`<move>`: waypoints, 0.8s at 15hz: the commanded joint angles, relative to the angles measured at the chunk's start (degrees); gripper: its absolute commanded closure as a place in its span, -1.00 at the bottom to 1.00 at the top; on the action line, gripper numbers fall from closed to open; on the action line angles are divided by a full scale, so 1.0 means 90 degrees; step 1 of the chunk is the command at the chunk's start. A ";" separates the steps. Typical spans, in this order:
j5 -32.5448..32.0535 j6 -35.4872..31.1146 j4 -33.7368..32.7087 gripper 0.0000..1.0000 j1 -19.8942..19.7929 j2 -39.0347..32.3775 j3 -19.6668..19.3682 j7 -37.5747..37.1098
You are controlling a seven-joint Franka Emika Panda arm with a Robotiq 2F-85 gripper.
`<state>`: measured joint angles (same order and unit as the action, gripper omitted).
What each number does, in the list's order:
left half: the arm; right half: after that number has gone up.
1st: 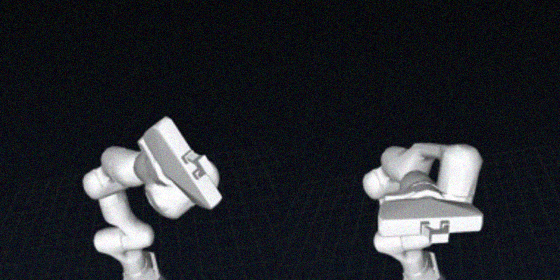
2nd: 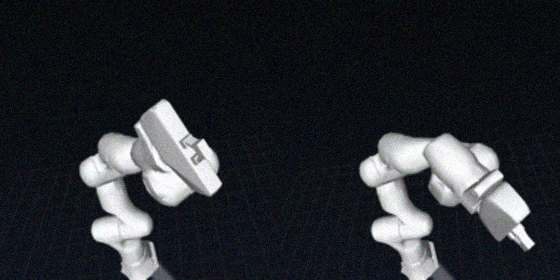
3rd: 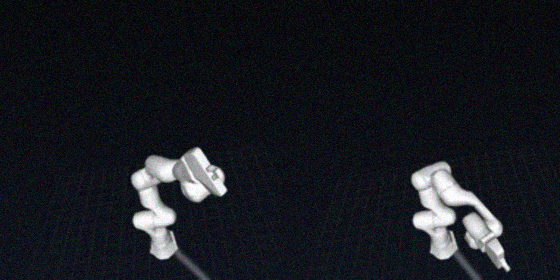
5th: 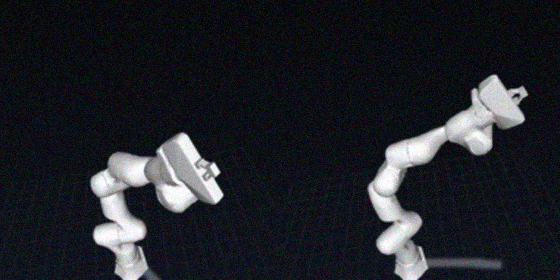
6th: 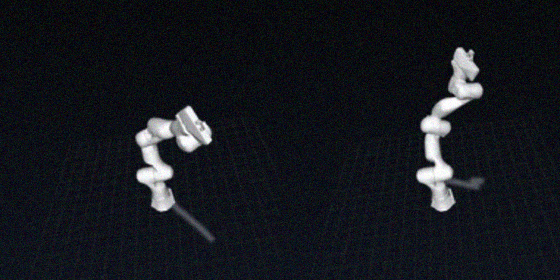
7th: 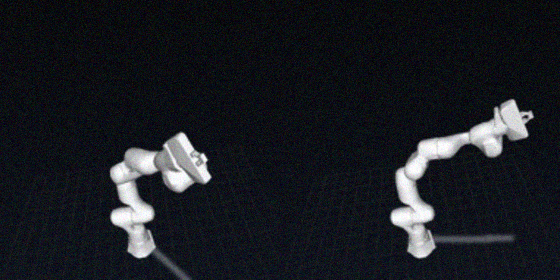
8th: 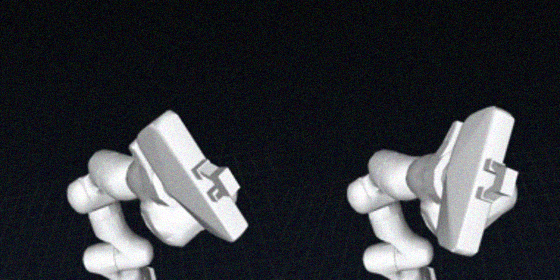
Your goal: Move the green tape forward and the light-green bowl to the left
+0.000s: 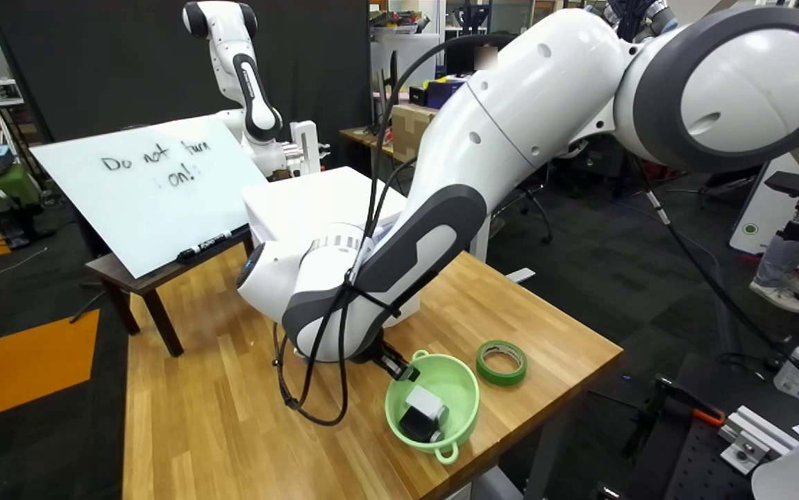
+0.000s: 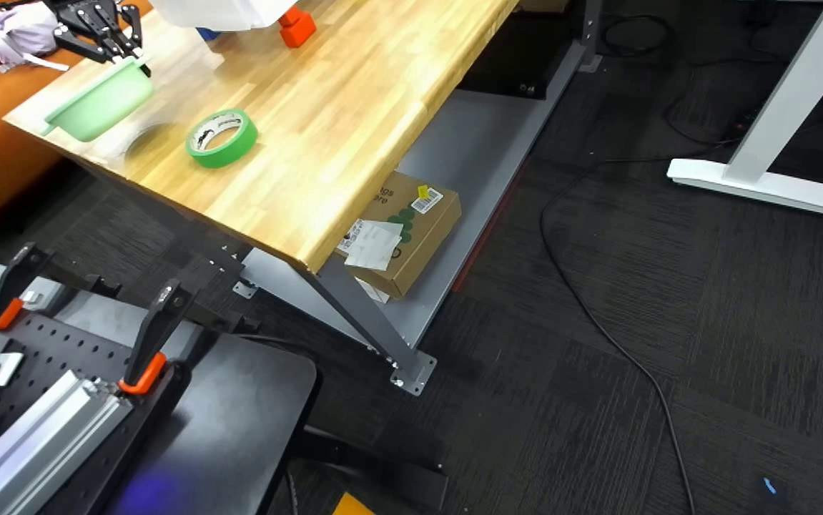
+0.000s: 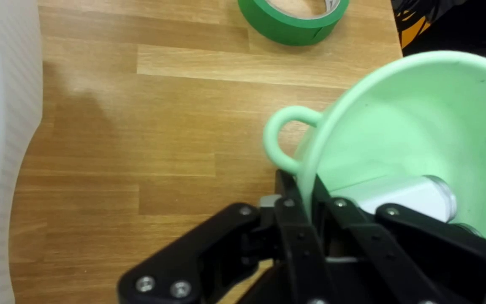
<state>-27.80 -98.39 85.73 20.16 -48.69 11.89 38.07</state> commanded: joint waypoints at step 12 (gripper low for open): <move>-0.0088 0.0475 -0.0465 0.96 -0.0052 -0.0158 -0.0034 0.0387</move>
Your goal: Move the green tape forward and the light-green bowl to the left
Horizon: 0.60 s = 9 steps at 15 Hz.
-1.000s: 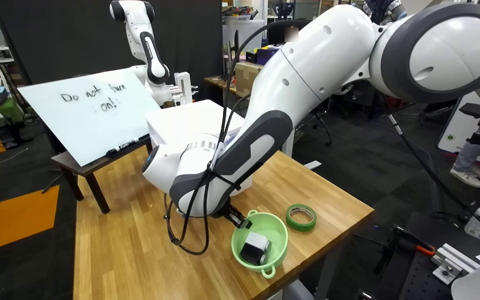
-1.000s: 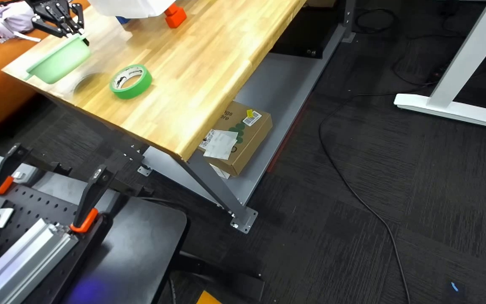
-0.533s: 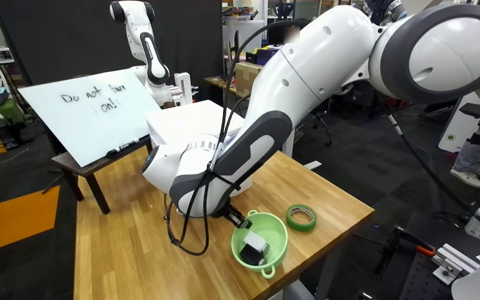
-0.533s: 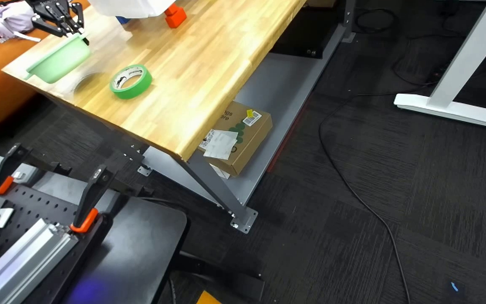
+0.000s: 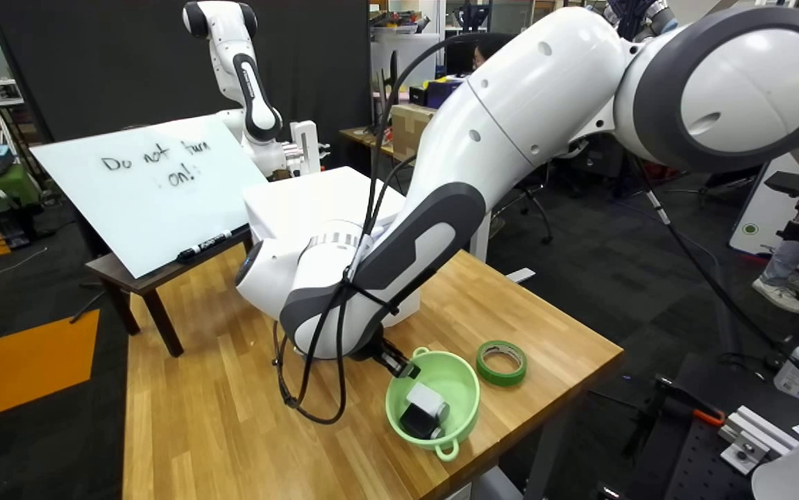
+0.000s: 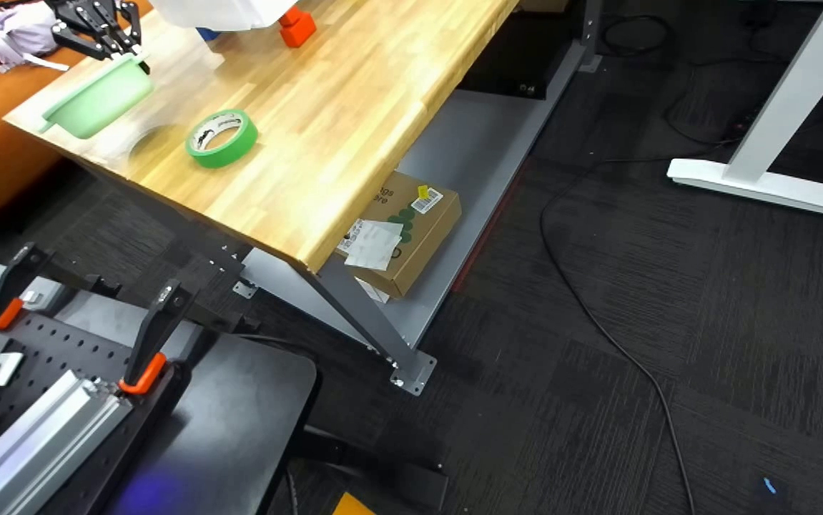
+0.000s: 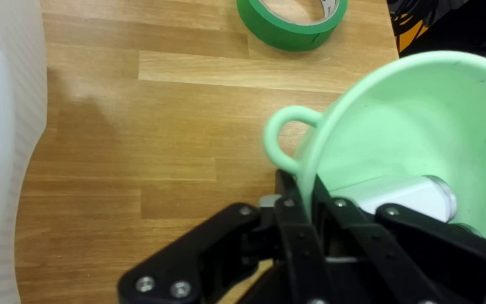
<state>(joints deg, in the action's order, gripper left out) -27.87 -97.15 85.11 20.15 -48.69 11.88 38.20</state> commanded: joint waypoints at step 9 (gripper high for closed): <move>-0.0007 0.0489 -0.0220 0.82 -0.0154 -0.0072 -0.0094 -0.0022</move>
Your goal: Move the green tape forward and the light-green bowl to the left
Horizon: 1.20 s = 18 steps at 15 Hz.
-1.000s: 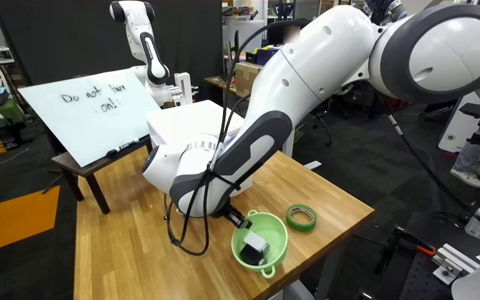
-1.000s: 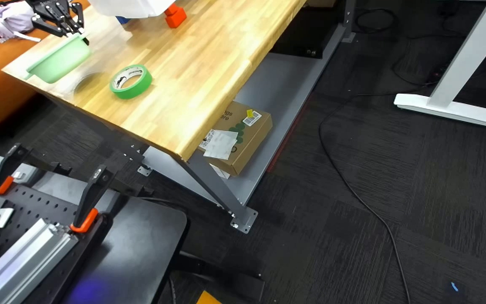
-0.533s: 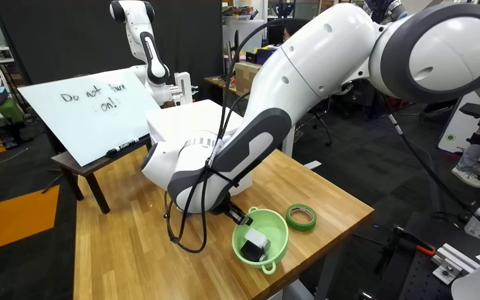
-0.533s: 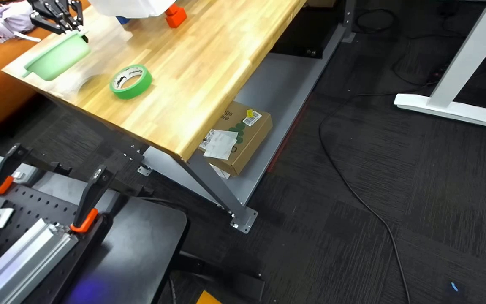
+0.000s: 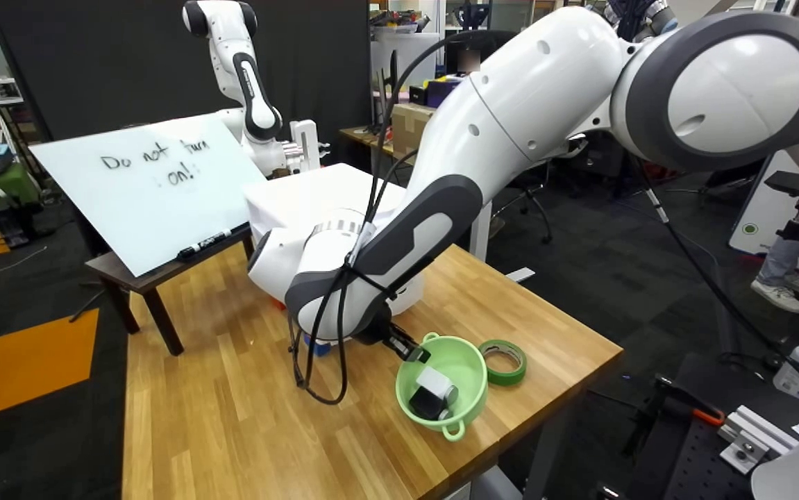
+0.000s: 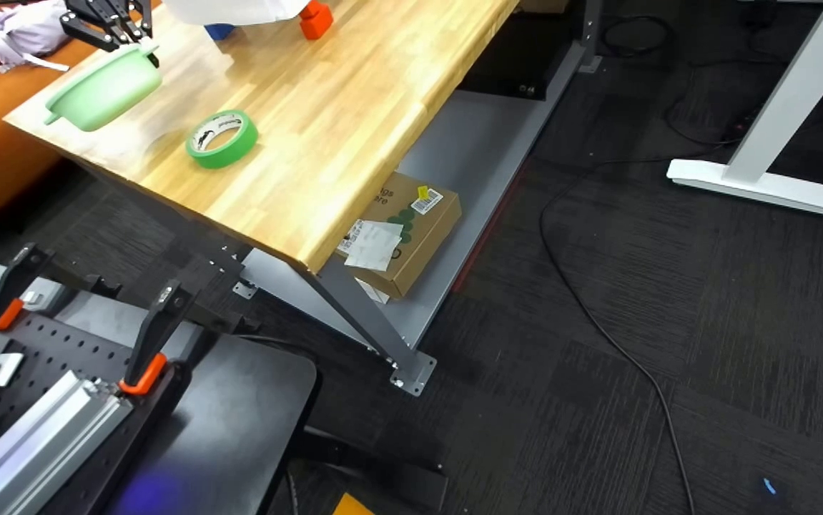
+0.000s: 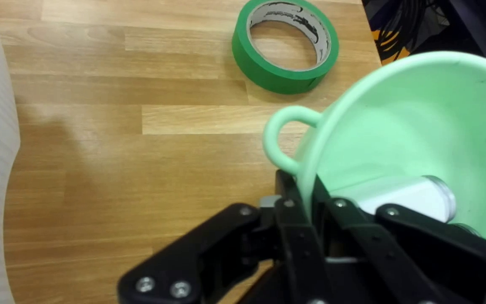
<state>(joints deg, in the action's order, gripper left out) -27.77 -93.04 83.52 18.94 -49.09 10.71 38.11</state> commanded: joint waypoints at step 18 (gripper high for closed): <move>-0.0019 0.0033 -0.0043 0.96 -0.0009 -0.0028 0.0037 -0.0012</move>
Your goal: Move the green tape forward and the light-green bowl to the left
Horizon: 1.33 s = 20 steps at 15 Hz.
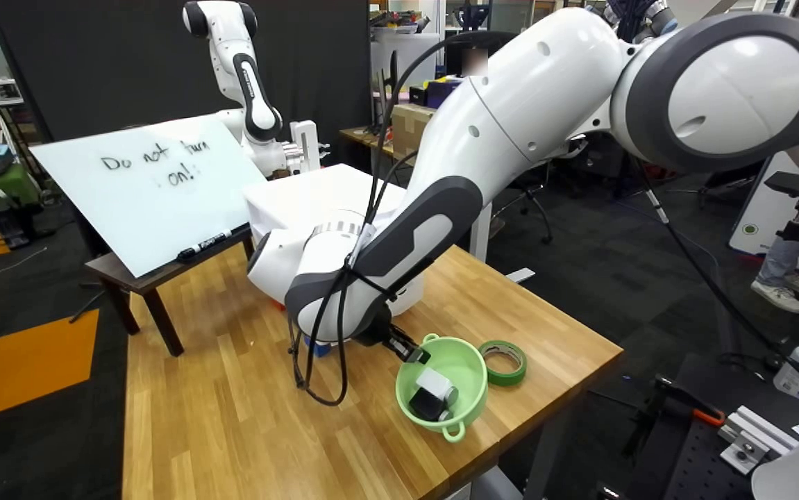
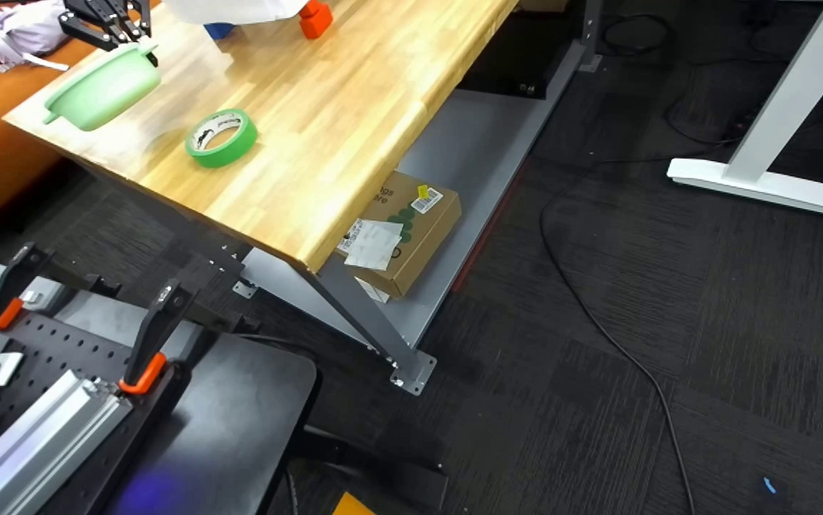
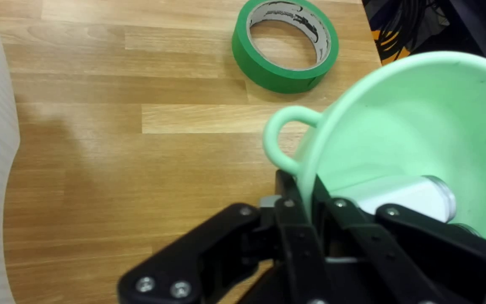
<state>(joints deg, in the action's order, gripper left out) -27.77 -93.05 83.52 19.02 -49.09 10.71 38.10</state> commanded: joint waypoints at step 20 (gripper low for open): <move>-0.0741 0.0873 -0.3245 0.96 0.1360 -0.2073 0.0001 0.3077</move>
<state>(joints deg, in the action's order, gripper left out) -33.42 -90.48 61.63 29.33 -63.61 11.73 62.26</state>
